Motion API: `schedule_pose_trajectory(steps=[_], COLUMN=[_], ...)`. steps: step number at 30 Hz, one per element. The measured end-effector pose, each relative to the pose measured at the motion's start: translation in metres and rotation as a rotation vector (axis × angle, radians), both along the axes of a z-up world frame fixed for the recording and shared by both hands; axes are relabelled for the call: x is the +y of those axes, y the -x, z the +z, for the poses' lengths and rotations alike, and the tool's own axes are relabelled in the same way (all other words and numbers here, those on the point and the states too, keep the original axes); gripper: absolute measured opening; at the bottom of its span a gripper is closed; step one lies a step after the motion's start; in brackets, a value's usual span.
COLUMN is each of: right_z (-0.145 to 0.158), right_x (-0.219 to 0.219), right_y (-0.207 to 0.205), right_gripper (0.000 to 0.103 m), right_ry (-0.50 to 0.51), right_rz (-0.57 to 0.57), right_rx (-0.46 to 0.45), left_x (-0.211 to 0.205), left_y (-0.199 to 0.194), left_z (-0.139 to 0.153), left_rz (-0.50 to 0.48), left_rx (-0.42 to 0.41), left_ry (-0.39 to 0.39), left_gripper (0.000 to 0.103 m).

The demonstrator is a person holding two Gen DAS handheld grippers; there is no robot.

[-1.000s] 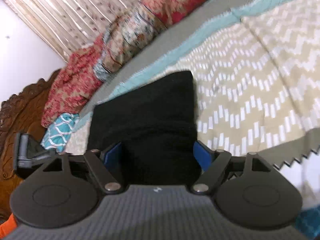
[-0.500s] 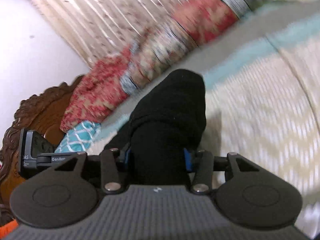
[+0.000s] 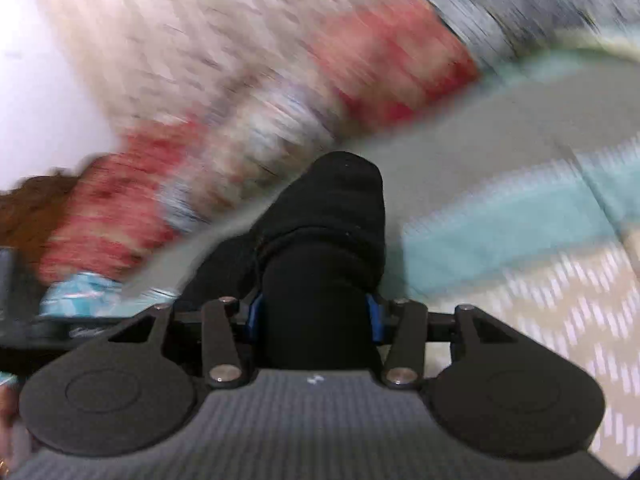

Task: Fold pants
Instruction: 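Lower the folded pants onto the sheet and open both grippers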

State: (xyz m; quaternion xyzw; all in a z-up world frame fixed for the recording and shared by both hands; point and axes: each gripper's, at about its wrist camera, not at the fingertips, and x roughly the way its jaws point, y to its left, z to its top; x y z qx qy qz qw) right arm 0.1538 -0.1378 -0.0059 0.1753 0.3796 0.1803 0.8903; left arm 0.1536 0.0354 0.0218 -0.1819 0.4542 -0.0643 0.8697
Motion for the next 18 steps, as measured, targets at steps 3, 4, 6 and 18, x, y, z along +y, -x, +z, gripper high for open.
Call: schedule_pose_trajectory(steps=[3,4,6,18], right_z=[-0.005,0.0,0.016,0.059], right_x=[-0.012,-0.01,-0.001,0.001], right_y=[0.001,0.004,0.016,0.107], right_gripper=[0.066,0.067,0.07,0.074], right_ry=[-0.018,0.014,0.118,0.237], right_rz=[-0.071,-0.074,-0.068,-0.072], right_rx=[0.064,0.062,0.016,-0.046], left_x=[-0.009,-0.011,-0.013,0.002], left_y=[0.009,0.014,0.026,0.169], left_z=[0.003,0.006,0.015,0.068], left_rz=[0.016,0.019,0.033,0.187], left_rx=[-0.031,-0.03,-0.035,-0.085], left_ry=[-0.04,-0.047,-0.08,-0.315], left_gripper=[0.06,0.06,0.06,0.082])
